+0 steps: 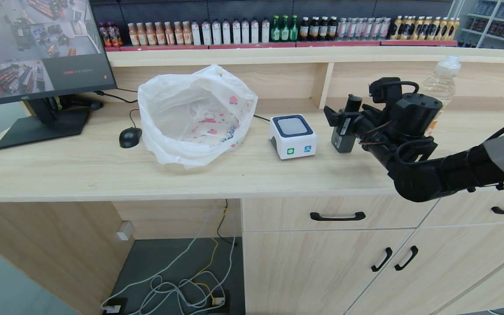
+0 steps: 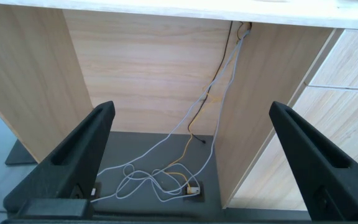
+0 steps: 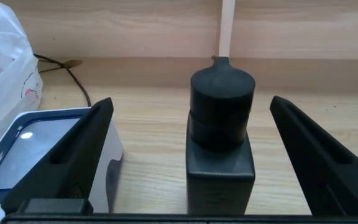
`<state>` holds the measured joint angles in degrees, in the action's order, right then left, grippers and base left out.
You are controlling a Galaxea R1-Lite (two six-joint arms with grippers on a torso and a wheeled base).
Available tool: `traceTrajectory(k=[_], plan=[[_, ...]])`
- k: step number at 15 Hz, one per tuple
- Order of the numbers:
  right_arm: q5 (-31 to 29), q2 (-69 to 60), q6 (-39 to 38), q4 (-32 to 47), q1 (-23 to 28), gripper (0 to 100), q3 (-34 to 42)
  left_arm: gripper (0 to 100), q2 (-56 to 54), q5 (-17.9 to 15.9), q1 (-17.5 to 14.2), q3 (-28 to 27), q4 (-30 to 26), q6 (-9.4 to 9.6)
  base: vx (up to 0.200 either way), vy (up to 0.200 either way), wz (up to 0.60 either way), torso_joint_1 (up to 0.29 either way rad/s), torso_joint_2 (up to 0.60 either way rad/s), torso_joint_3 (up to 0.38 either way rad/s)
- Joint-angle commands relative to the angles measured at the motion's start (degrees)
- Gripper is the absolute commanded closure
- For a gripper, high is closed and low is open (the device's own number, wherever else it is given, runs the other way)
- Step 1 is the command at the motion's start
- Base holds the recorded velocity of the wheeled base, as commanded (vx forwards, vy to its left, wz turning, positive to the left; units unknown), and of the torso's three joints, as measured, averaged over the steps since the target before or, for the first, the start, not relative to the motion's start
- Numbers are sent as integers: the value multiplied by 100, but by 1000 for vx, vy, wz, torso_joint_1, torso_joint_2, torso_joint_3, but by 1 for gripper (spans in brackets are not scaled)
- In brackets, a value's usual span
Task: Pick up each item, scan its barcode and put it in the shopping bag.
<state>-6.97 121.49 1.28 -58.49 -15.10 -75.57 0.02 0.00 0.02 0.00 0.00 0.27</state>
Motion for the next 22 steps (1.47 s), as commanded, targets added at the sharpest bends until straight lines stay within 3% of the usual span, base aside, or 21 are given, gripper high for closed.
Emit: traceTrajectory(k=[1, 7, 22], plan=[[-23, 85, 4, -4, 7, 0, -19, 0, -2, 0, -2, 0, 0, 0, 0, 0, 0, 0, 0, 0], [-23, 323, 30, -356, 34, 0, -37, 0, -2, 0, -2, 0, 0, 0, 0, 0, 0, 0, 0, 0], [-190, 788, 39, -338, 87, 0, -432, 0, -2, 0, -2, 0, 0, 0, 0, 0, 0, 0, 0, 0]])
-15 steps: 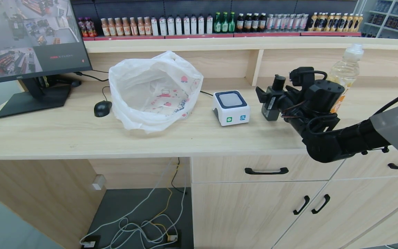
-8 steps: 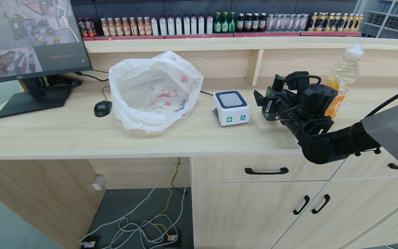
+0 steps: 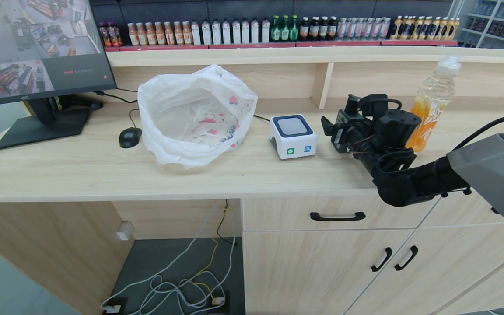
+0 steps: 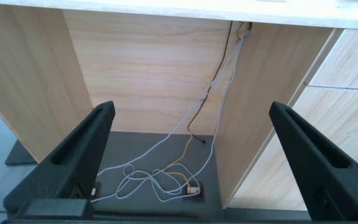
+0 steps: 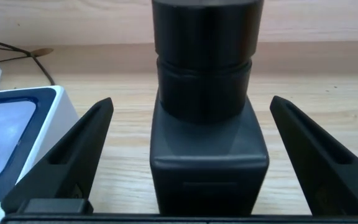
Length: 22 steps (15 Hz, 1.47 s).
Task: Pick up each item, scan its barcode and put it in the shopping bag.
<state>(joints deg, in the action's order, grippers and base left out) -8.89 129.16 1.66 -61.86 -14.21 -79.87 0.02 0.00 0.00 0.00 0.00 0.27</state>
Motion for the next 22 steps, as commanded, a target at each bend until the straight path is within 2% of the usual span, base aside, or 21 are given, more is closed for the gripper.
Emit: traceTrajectory(k=[1, 5, 6, 20, 22], plan=[[1, 39, 1, -11, -2, 0, 16, 0, -2, 0, 0, 0, 0, 0, 0, 0, 0, 0, 0, 0], [1, 136, -16, -37, -2, 0, -11, 0, -2, 0, 9, 0, 0, 0, 0, 0, 0, 0, 0, 0], [-8, 118, -16, -46, -11, 100, -11, 0, -2, 0, 0, 0, 0, 0, 0, 0, 0, 0, 0, 0], [124, 109, -25, -354, -38, 100, 7, 0, -2, 0, 0, 0, 0, 0, 0, 0, 0, 0, 0, 0], [405, -31, 63, -345, -11, 100, 16, 0, -2, 0, 0, 0, 0, 0, 0, 0, 0, 0, 0, 0]])
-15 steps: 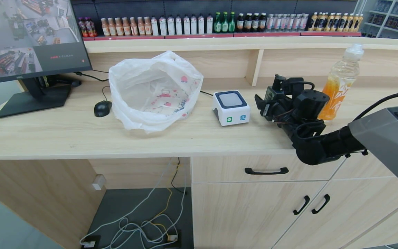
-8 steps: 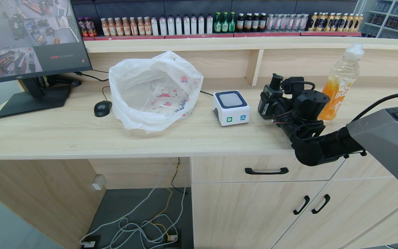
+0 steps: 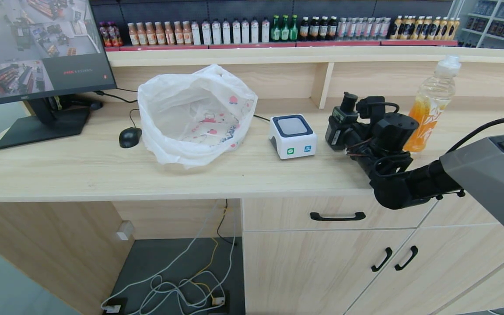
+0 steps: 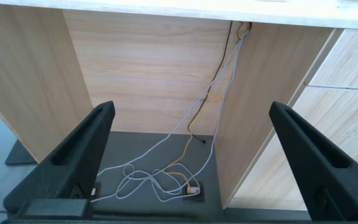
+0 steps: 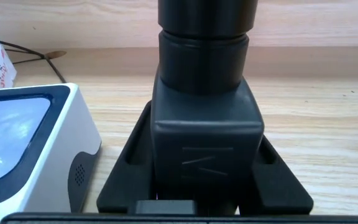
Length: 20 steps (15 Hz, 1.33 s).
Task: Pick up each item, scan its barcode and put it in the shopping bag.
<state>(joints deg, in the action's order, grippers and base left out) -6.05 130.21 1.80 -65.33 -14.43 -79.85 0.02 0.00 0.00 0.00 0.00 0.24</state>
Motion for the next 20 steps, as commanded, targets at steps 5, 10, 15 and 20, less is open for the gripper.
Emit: traceTrajectory(k=[5, 10, 15, 20], plan=[[288, -382, 118, 47, 20, 100, 22, 0, -2, 0, 0, 0, 0, 2, 0, 0, 0, 0, 0, 0], [622, -901, 101, 337, 116, 100, 48, 0, -2, 0, 0, 0, 0, 2, 0, 0, 0, 0, 0, 0], [1009, -1727, 48, 530, 248, 100, 857, 0, -2, 0, 0, 0, 0, 2, 0, 0, 0, 0, 0, 0], [1413, -2834, 4, 231, 55, 100, 2764, 0, -2, 0, 0, 0, 0, 2, 0, 0, 0, 0, 0, 0]])
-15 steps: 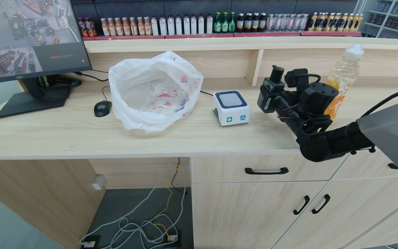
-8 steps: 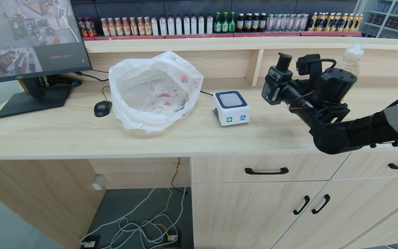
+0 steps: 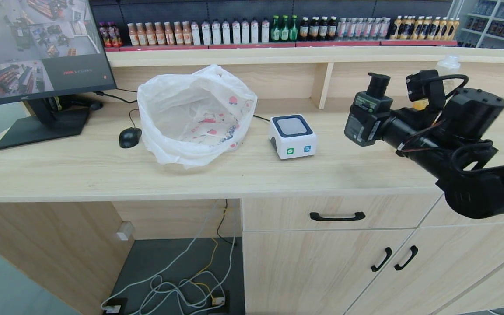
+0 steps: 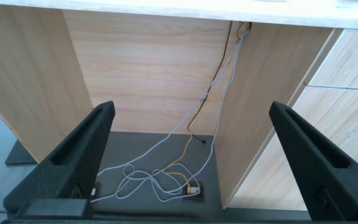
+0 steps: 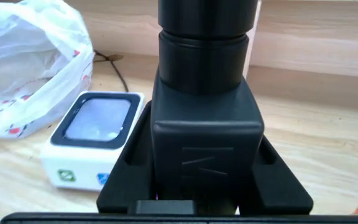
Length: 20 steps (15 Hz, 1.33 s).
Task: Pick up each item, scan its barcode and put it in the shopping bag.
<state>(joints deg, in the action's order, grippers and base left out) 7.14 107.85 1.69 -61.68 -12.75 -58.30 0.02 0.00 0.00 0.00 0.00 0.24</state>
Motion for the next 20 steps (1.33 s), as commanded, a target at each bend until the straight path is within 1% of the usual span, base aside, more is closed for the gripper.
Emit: traceTrajectory(k=[1, 2, 3, 4, 6, 7, 8, 9, 12, 13, 14, 15, 16, 17, 18, 20], plan=[[103, -783, 6, -327, -157, 100, 1004, 0, -2, 0, 0, 0, 0, 2, 0, 0, 0, 0, 0, 0], [103, -809, 6, -353, -166, 100, 1057, 0, -2, 0, 0, 0, 0, 2, 0, 0, 0, 0, 0, 0], [244, -1073, 6, -582, -175, 100, 1620, 0, -2, 0, 9, 0, 0, 2, 0, 0, 0, 0, 0, 0], [305, -1258, -2, -608, -228, 100, 1866, 0, -2, 0, 0, 0, 0, 2, 0, 0, 0, 0, 0, 0], [332, -1521, -46, -608, -351, 100, 2200, 0, -2, 0, 9, 0, 0, 2, 0, 0, 0, 0, 0, 0], [437, -1600, -64, -608, -421, 100, 2349, 0, -2, 0, 0, 0, 0, 2, 0, 0, 0, 0, 0, 0], [622, -1662, -64, -608, -465, 100, 2446, 0, -2, 0, 0, 0, 0, 2, 0, 0, 0, 0, 0, 0], [929, -1688, -38, -634, -474, 100, 2490, 0, -2, 0, 0, 0, 0, 2, 0, 0, 0, 0, 0, 0], [1536, -1688, -73, -705, -465, 100, 2472, 0, -2, 0, 0, 0, 0, 2, 0, 0, 0, 0, 0, 0], [1993, -1680, -169, -705, -483, 100, 2472, 0, -2, 0, 9, 0, 0, 2, 0, 0, 0, 0, 0, 0], [1993, -1680, -169, -705, -483, 100, 2472, 0, -2, 0, 9, 0, 0, 2, 0, 0, 0, 0, 0, 0], [2388, -1671, -635, -713, -738, 100, 2463, 0, -2, 0, 0, 0, 0, 2, 0, 0, 0, 0, 0, 0], [2564, -1671, -952, -810, -1019, 100, 2375, 0, -2, 0, 0, 0, 0, 2, 0, 0, 0, 0, 0, 0], [2713, -1671, -1382, -1126, -1309, 100, 2446, 0, -2, 0, 0, 0, 0, 2, 0, 0, 0, 0, 0, 0], [2801, -1644, -1831, -1619, -1660, 100, 2586, 0, -2, 0, 0, 0, 0, 2, 0, 0, 0, 0, 0, 0], [2819, -1513, -2349, -2181, -2179, 100, 2701, 0, -2, 0, 0, 0, 0, 2, 0, 0, 0, 0, 0, 0]])
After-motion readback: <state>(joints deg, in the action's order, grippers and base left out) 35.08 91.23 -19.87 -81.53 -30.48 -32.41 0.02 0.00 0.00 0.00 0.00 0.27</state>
